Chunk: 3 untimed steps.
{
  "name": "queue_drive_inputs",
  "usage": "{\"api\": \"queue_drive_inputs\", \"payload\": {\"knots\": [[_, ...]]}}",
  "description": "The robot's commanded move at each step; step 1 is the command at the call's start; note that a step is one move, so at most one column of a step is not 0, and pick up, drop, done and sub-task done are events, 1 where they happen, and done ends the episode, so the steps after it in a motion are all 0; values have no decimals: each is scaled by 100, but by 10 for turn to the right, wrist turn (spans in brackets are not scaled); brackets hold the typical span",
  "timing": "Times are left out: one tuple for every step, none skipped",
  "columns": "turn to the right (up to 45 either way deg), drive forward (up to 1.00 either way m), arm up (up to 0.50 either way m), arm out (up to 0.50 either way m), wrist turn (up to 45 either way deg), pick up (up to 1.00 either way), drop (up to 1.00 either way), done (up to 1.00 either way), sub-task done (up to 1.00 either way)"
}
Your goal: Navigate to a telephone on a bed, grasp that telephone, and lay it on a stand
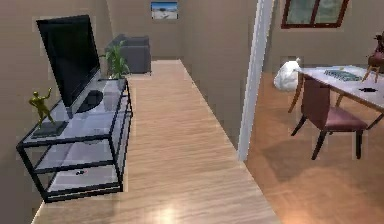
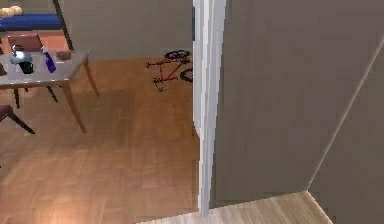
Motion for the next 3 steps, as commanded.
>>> {"api": "queue_drive_inputs", "payload": {"knots": [[0,15,0,0,0,0,0,0,0],[450,0,0,0,0,0,0,0,0],[300,0,0,0,0,0,0,0,0]]}}
